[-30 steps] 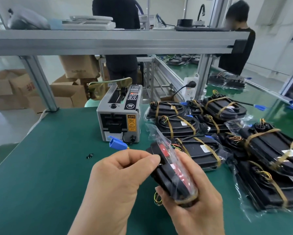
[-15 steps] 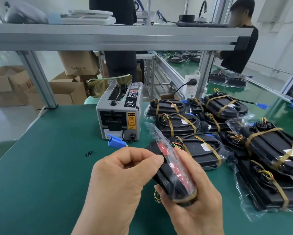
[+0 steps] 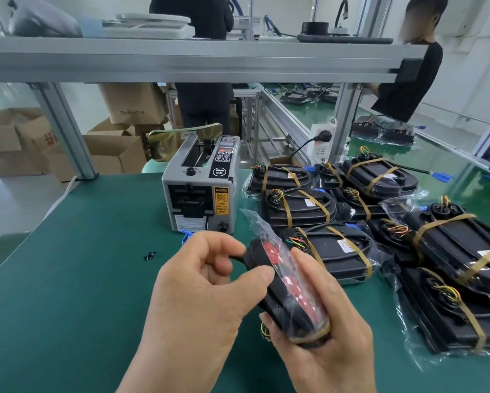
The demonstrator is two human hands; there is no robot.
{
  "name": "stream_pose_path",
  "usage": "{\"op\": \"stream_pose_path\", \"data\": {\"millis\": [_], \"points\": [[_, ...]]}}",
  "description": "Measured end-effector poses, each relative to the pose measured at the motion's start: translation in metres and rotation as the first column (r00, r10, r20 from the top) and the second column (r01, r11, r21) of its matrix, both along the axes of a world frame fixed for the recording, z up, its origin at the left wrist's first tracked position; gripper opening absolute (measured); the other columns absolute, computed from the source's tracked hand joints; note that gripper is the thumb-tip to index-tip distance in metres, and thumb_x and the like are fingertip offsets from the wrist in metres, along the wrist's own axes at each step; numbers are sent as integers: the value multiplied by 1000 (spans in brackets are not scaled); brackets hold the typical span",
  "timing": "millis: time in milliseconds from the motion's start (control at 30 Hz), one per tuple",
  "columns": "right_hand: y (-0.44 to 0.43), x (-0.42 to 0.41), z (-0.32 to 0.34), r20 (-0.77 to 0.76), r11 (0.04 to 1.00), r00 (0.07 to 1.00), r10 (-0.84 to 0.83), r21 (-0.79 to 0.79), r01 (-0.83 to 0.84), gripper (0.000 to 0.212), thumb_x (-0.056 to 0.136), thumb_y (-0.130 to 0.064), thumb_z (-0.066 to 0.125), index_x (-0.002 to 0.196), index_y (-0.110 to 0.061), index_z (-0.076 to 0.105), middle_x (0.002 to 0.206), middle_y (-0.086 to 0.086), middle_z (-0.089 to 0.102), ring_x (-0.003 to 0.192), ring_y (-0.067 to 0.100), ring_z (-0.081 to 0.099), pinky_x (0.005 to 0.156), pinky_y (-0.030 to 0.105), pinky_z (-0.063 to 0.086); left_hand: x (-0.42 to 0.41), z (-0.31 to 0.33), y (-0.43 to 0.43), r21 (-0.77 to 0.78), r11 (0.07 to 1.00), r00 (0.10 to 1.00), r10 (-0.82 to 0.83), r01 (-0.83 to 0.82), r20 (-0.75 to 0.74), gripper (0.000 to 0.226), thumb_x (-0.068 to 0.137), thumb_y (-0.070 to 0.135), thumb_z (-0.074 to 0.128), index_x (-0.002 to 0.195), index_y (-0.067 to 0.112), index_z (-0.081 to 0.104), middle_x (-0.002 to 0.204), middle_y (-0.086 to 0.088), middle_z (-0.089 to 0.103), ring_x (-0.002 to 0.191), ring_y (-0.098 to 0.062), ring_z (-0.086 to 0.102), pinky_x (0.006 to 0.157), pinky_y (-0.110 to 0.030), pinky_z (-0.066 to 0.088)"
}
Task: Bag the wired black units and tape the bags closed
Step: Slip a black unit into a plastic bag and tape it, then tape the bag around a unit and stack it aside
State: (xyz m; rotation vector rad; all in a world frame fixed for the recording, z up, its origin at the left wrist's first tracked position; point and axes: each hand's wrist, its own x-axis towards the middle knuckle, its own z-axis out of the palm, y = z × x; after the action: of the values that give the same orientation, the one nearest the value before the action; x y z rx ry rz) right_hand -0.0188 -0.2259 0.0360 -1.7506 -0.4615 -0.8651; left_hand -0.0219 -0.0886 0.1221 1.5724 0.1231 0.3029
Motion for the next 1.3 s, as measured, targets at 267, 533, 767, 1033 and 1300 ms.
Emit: {"op": "stream_pose_path", "data": {"millis": [267, 533, 767, 1033, 1300], "points": [[2, 4, 2, 38, 999, 999, 39, -12, -38, 80, 61, -9, 86, 134, -13, 55, 136, -4, 61, 123, 20, 61, 98, 25, 51, 4, -1, 0, -214, 975, 993, -83, 62, -89, 23, 50, 29, 84, 68, 32, 70, 57, 12, 55, 49, -3, 47, 54, -21, 34], [4, 5, -1, 41, 999, 998, 46, -20, -45, 84, 58, -3, 86, 135, -17, 56, 137, -4, 61, 123, 21, 61, 96, 33, 54, 2, -2, -1, -292, 951, 989, -129, 104, -70, 30, 43, 31, 92, 59, 27, 66, 54, 9, 54, 45, -5, 44, 46, -17, 35], [10, -3, -3, -148, 971, 977, 153, 205, -121, 74, 59, -21, 90, 129, -24, 64, 122, -2, 71, 106, 19, 71, 84, 31, 59, -2, -11, 1, -157, 968, 978, -203, 196, -36, 72, 32, 32, 84, 100, 31, 61, 68, 6, 64, 54, -7, 55, 46, -17, 44], [-8, 13, 5, -230, 779, 859, 458, 568, -263, 84, 39, -44, 98, 117, -38, 67, 111, 4, 74, 101, 25, 72, 79, 26, 58, 2, -39, 55, 460, 887, 985, -101, 25, 140, 68, 38, 81, 73, 100, 55, 61, 104, 27, 64, 95, 9, 59, 77, -9, 43], [-27, 28, 10, -302, 754, 717, 628, 462, -467, 94, 56, -41, 94, 138, -34, 50, 137, 6, 61, 125, 29, 59, 96, 37, 53, 40, -29, 64, 396, 778, 862, -501, 488, -77, 65, 61, 33, 85, 120, 46, 61, 112, 12, 71, 104, -8, 67, 83, -22, 56]]}}
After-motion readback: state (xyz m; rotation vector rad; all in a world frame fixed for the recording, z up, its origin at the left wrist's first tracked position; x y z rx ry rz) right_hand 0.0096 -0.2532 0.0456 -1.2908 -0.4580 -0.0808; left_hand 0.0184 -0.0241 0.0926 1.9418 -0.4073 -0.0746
